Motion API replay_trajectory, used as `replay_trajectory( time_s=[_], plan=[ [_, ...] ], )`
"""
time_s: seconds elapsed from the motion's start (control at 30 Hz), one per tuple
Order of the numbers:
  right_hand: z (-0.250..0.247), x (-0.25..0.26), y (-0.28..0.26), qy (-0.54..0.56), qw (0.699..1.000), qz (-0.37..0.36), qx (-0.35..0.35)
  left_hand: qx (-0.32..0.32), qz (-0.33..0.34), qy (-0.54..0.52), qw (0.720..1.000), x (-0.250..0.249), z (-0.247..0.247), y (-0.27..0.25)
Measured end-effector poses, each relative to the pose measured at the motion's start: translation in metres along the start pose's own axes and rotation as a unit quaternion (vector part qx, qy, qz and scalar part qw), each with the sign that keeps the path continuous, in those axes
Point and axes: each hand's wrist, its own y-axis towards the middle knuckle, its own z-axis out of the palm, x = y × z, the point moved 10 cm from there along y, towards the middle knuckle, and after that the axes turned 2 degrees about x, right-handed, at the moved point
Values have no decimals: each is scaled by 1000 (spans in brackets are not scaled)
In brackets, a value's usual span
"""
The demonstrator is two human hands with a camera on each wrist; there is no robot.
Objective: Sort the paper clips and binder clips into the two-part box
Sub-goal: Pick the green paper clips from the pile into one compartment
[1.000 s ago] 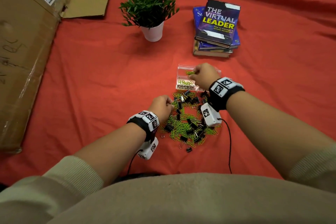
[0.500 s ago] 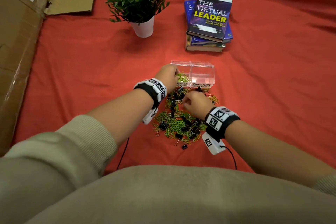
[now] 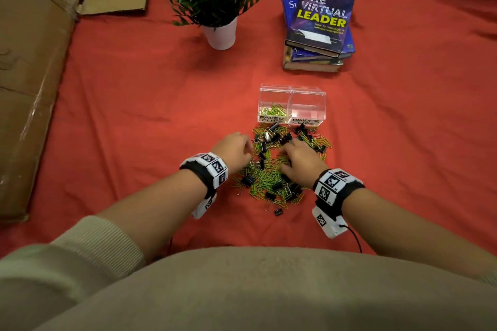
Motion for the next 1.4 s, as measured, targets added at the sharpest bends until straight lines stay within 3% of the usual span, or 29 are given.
replay_trajectory(
  time_s=[0.1,0.3,0.63,0.87,1.1,1.2,1.4],
  plan=[
    [11,17,-4,-60,998,-31,18,30,-12,8,999,12,19,-11],
    [28,33,-8,-116,992,-55,18,23,7,22,999,8,28,-14],
    [32,29,-5,-46,996,-62,47,6,15,85,996,2,27,-14],
    [-8,10,8,107,989,32,94,3,19,116,993,-1,25,-14],
    [-92,6,50,226,973,52,-5,17,15,100,995,-1,21,-14],
    [-108,8,70,188,979,62,-55,20,16,70,997,0,19,-13],
    [-95,16,86,74,993,77,-46,-18,42,27,999,-18,-12,-7]
  ],
)
